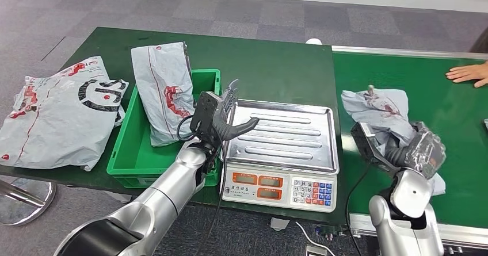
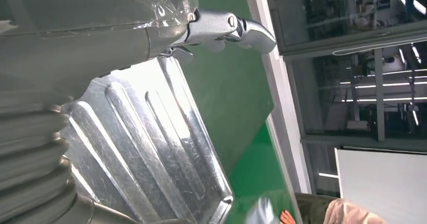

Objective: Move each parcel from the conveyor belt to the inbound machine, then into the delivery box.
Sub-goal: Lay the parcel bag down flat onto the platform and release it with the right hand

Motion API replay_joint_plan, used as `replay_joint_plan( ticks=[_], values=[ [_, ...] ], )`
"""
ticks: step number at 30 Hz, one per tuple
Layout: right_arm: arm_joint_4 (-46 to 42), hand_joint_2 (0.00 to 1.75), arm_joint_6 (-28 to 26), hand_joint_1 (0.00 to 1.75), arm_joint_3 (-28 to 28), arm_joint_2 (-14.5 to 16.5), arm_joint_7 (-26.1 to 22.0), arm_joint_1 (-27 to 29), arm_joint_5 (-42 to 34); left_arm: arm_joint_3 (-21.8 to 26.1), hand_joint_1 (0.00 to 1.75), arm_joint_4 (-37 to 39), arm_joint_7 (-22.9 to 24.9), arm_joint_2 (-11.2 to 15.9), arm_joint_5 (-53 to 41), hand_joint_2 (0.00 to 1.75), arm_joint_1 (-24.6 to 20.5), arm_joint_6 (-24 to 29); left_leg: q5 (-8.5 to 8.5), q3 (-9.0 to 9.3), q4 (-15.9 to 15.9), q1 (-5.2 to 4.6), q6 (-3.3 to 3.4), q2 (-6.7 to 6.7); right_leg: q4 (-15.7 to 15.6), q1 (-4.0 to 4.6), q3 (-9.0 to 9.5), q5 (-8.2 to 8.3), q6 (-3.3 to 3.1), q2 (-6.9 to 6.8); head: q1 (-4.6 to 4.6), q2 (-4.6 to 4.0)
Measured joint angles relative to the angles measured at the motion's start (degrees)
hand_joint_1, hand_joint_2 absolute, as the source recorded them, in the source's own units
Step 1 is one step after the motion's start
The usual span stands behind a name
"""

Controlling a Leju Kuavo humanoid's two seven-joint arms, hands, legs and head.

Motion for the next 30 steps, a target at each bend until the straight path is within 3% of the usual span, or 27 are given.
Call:
replay_joint_plan(
  ticks=[6,12,15,18,24,26,30],
  values=[
    [2.87,1.75,-5.17,1.75,0.09,-1.56,-9.57,-2.65,-6.4,0.2,0.0,-0.67,-0.06,-0.02,-0.14,1.75,-0.04,-0.13,0.04,-0.01,0.01,0.0,0.01,-0.04,0.0,0.0,0.03,0.01,0.0,-0.09,0.0,0.0],
    [5.45,1.75,-6.33,1.75,0.37,-2.93,-11.0,-4.02,-8.37,0.33,0.0,-1.31,-0.15,-0.02,-0.15,1.75,-0.05,-0.24,0.04,-0.03,0.02,-0.01,0.01,-0.05,0.0,-0.01,0.03,0.01,0.0,-0.1,0.0,0.0],
    [7.14,1.75,-7.0,1.75,1.41,-3.16,-14.29,-5.25,-11.57,0.34,0.0,-1.43,-0.41,-0.02,-0.71,1.75,-0.17,1.06,0.03,-0.08,-0.01,-0.01,0.01,0.0,0.01,0.0,0.0,0.02,0.0,-0.04,0.0,0.0],
    [11.21,1.75,-9.67,1.75,5.84,-3.19,-16.6,-8.96,-14.54,0.37,0.0,-1.46,-0.15,-0.03,-1.72,1.75,-0.77,2.04,0.06,-0.04,-0.01,0.0,-0.02,0.2,0.03,0.01,-0.08,0.07,-0.03,0.14,-0.01,0.0],
    [18.5,1.75,-13.4,1.75,17.29,-1.97,-16.06,-16.49,-14.92,0.4,0.0,-1.44,0.54,-0.07,-0.77,1.75,-1.72,3.39,0.2,-0.06,-0.02,0.05,-0.05,0.08,0.09,0.05,-0.09,0.12,-0.04,0.01,-0.01,0.0],
    [19.88,1.75,-11.6,1.75,20.59,-0.38,-16.14,-18.27,-15.04,0.4,0.0,-1.44,0.61,-0.09,0.51,1.75,-1.97,4.17,0.21,-0.06,-0.02,0.05,-0.05,0.1,0.1,0.05,-0.1,0.12,-0.04,0.05,0.0,0.0],
    [22.09,1.75,-1.36,1.75,26.3,4.03,-20.06,-20.4,-21.74,0.38,0.0,-1.44,0.3,-0.11,1.04,1.75,-2.67,4.87,0.2,-0.06,-0.02,0.07,-0.06,0.12,0.1,0.06,-0.16,0.11,-0.04,0.08,-0.01,0.0]
  ],
)
